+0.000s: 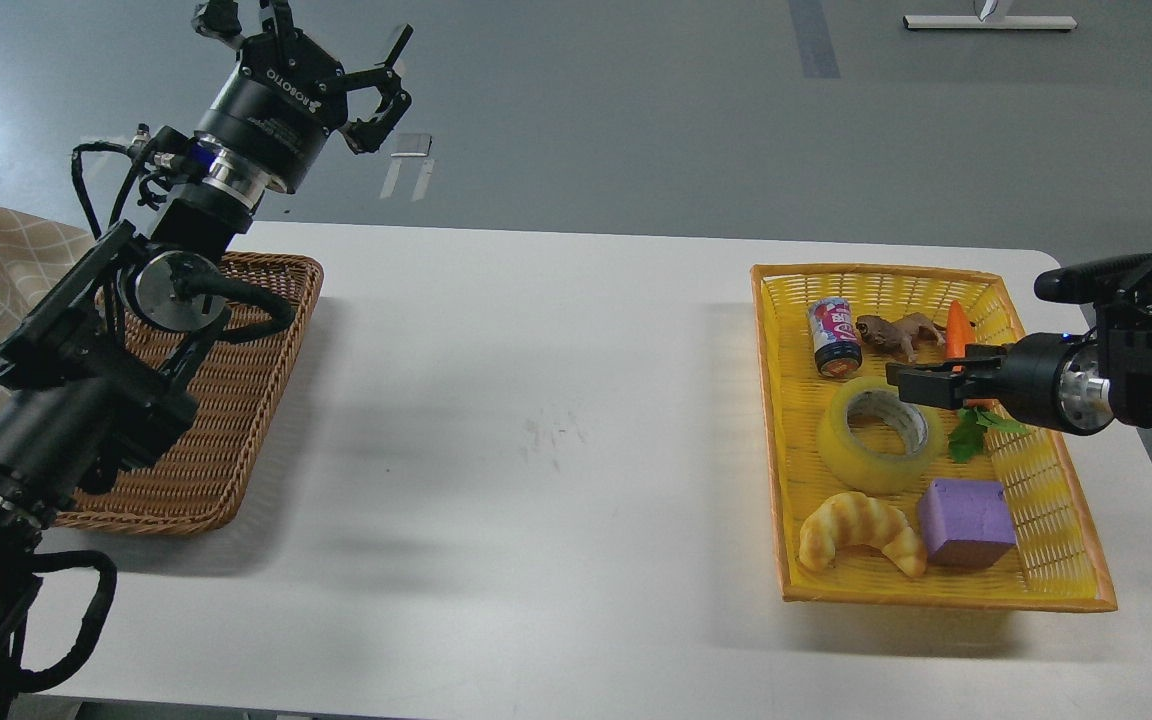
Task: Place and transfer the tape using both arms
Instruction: 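Reach the right gripper down into the yellow tray toward the tape roll, then close the right gripper on the tape roll's rim and lift it, then carry the tape roll out of the tray and lower it onto the table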
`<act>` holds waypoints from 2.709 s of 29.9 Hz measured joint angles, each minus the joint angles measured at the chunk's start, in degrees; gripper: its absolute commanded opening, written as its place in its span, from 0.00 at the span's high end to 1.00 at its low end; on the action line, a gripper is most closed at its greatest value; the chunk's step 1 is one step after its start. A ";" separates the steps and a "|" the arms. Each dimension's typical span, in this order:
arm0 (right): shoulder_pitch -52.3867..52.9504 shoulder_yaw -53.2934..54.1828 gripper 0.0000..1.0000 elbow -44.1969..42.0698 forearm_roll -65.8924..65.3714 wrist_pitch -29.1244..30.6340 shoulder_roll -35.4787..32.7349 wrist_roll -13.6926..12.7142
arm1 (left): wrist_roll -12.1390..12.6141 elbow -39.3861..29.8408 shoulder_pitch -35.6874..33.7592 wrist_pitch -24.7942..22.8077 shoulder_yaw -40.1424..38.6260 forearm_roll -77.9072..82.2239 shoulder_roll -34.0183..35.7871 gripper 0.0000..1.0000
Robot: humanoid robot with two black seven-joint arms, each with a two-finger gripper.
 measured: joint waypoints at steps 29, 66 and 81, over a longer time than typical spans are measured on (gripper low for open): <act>-0.68 -3.36 0.08 -4.24 -2.33 0.00 2.66 -0.01 | 0.00 0.01 -0.02 0.00 -0.99 0.00 0.31 0.02; 4.75 -7.93 1.00 -0.82 -1.42 -0.01 0.13 1.35 | 0.00 0.45 0.15 0.00 -1.06 -0.09 -0.10 0.02; 18.80 -8.13 1.00 5.66 2.40 0.00 -3.20 5.17 | 0.00 0.37 -0.09 0.00 -1.13 -0.09 -0.48 0.02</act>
